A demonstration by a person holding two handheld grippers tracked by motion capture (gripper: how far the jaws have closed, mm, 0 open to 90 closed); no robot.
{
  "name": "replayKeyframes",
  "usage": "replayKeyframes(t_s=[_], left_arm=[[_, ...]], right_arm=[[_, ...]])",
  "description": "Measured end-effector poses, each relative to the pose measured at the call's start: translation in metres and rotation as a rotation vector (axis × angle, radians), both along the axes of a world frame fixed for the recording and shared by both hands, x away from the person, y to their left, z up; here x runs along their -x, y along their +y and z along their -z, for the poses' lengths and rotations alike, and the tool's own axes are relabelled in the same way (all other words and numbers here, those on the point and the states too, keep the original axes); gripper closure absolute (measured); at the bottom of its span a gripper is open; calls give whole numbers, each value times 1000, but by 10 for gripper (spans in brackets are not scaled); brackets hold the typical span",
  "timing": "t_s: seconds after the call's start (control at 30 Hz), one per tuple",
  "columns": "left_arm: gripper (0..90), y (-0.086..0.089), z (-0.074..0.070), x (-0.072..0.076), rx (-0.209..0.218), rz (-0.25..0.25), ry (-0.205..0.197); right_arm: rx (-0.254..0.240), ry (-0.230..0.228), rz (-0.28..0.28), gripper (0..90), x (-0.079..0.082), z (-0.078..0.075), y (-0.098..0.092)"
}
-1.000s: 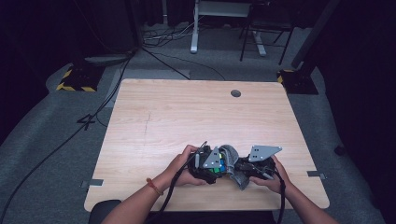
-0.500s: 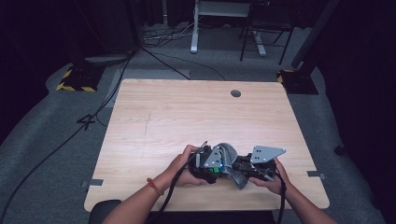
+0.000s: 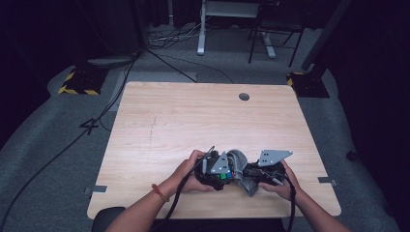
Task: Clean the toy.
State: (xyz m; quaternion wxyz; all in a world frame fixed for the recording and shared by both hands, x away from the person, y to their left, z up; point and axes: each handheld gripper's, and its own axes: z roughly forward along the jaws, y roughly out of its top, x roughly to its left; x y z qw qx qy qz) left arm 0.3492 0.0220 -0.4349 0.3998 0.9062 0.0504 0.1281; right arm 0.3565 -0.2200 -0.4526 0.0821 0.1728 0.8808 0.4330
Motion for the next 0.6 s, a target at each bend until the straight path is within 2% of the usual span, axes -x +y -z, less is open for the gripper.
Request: replayKeyframes(t_s=[0.07,0.1,0.13,0.2,0.33,0.4,0.6], left_arm=[[334,5,-6,-1,44,3,-1],[335,7,-8,-1,59,8,2],[334,8,-9,-1,77,13,6],[334,8,-9,-1,62,9,-4],[334,9,-8,-2,74,25,8],[333,9,-6,-1,83,20,6],[329,7,-2,-4,49,17,8]], right_arm=[[49,8,-2,766,-1,5,0],[49,25,-2,767,-2,7,0],[17,47,-10,766,-3,6,-1],[-6,27,-14,766,-1,-1,-2],[-50,2,-32,766,4,-9,-3],[-73,4,-34,766,5,-10,-5],[-134,-33,-41,766,6,-16,-9]])
